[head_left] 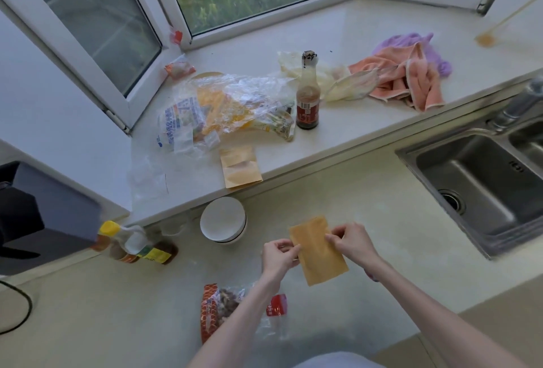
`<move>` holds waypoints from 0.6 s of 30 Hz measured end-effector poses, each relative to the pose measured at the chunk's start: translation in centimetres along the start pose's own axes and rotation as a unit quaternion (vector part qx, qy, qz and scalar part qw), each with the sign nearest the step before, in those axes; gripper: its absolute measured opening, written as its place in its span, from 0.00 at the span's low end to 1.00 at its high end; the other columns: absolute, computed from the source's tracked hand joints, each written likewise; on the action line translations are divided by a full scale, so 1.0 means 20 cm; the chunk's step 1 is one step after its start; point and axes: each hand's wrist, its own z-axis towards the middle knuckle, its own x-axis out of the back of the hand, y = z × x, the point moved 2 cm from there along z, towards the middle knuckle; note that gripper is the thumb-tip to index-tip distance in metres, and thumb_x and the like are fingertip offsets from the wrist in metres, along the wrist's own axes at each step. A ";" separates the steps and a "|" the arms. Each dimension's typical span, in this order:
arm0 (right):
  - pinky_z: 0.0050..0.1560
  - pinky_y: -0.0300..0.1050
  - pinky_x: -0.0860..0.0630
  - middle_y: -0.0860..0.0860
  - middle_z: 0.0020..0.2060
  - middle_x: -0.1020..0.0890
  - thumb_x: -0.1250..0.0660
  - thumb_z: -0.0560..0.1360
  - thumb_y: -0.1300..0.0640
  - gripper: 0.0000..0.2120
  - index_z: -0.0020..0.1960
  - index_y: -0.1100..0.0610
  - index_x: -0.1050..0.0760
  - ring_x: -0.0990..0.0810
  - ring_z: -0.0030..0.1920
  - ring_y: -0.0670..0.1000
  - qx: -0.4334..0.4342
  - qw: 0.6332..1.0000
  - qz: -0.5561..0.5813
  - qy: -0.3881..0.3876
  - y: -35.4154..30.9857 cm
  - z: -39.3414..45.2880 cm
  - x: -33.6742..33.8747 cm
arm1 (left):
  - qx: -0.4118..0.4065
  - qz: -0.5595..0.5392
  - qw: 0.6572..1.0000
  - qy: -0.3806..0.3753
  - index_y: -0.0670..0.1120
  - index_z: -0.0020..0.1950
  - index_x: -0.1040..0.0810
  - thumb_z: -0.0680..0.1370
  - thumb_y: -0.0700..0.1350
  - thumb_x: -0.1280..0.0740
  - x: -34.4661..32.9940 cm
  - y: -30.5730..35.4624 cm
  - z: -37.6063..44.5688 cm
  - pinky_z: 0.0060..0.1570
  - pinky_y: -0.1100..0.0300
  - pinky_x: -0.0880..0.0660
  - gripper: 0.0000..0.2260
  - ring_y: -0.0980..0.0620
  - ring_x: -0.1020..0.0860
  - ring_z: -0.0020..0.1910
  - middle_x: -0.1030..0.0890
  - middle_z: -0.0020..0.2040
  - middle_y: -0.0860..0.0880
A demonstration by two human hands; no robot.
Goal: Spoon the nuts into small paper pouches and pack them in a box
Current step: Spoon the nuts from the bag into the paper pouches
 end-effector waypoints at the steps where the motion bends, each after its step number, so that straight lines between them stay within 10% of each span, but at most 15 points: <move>1: 0.29 0.41 0.39 0.47 0.23 0.30 0.31 0.73 0.55 0.20 0.25 0.53 0.33 0.33 0.27 0.47 -0.001 1.000 -0.005 0.000 0.01 0.01 0.00 | 0.004 0.005 1.000 0.000 0.36 0.47 0.18 0.73 0.36 0.27 -0.01 -0.01 0.01 0.46 0.55 0.17 0.05 0.44 0.15 0.46 0.15 0.44 0.39; 18: 0.29 0.45 0.41 0.50 0.22 0.34 0.31 0.74 0.55 0.23 0.26 0.54 0.38 0.35 0.26 0.51 -0.089 0.988 -0.102 -0.070 0.19 0.15 -0.15 | 0.075 0.162 0.984 0.023 0.41 0.47 0.18 0.73 0.38 0.26 -0.07 -0.19 0.20 0.48 0.54 0.18 0.05 0.48 0.16 0.42 0.15 0.42 0.43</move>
